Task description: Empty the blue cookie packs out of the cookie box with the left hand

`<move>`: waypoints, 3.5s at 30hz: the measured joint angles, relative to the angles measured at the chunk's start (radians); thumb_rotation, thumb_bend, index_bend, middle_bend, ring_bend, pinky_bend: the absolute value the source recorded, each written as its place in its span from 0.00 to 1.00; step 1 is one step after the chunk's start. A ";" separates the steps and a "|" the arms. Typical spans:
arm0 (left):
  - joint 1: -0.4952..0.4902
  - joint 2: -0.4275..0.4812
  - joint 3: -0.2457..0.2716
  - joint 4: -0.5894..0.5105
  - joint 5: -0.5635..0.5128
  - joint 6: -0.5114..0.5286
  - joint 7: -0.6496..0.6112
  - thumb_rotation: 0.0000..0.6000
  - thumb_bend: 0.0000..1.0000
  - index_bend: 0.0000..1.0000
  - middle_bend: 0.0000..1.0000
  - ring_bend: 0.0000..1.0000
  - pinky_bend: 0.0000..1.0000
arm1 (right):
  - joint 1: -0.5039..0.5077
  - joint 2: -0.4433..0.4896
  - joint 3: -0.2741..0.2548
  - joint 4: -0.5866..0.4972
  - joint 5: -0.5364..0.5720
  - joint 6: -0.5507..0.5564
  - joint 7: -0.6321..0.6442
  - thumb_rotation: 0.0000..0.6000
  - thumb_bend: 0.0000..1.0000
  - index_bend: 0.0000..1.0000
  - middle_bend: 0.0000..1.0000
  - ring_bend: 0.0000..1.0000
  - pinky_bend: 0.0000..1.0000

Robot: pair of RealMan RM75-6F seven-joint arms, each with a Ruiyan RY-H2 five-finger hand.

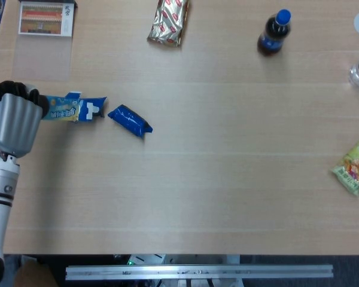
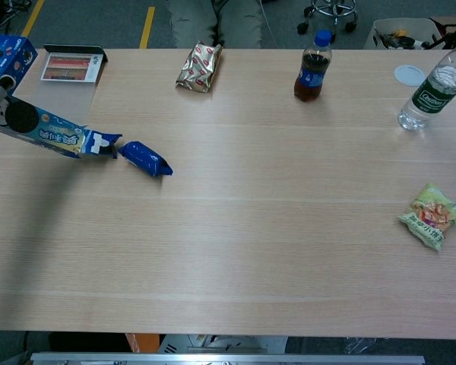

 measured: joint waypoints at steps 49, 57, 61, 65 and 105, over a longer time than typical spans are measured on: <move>-0.015 0.105 0.062 -0.241 0.025 -0.161 -0.275 1.00 0.27 0.24 0.38 0.36 0.56 | 0.008 0.001 -0.009 -0.014 0.005 -0.023 -0.025 1.00 0.26 0.37 0.36 0.32 0.40; -0.033 0.139 0.053 -0.296 -0.007 -0.206 -0.357 1.00 0.27 0.24 0.38 0.36 0.57 | 0.011 -0.004 -0.008 -0.008 0.007 -0.028 -0.021 1.00 0.26 0.37 0.36 0.32 0.40; -0.042 0.146 0.050 -0.315 -0.006 -0.236 -0.434 1.00 0.27 0.24 0.38 0.36 0.56 | 0.012 -0.004 -0.009 -0.007 0.006 -0.029 -0.021 1.00 0.26 0.37 0.36 0.32 0.40; -0.045 0.145 0.040 -0.318 0.012 -0.252 -0.521 1.00 0.27 0.24 0.38 0.36 0.57 | 0.009 -0.002 -0.008 -0.008 0.007 -0.026 -0.019 1.00 0.26 0.37 0.36 0.32 0.40; -0.029 0.220 -0.094 -0.209 0.082 -0.431 -1.459 1.00 0.27 0.25 0.36 0.36 0.57 | 0.008 0.006 -0.007 -0.026 0.009 -0.027 -0.036 1.00 0.26 0.37 0.36 0.32 0.40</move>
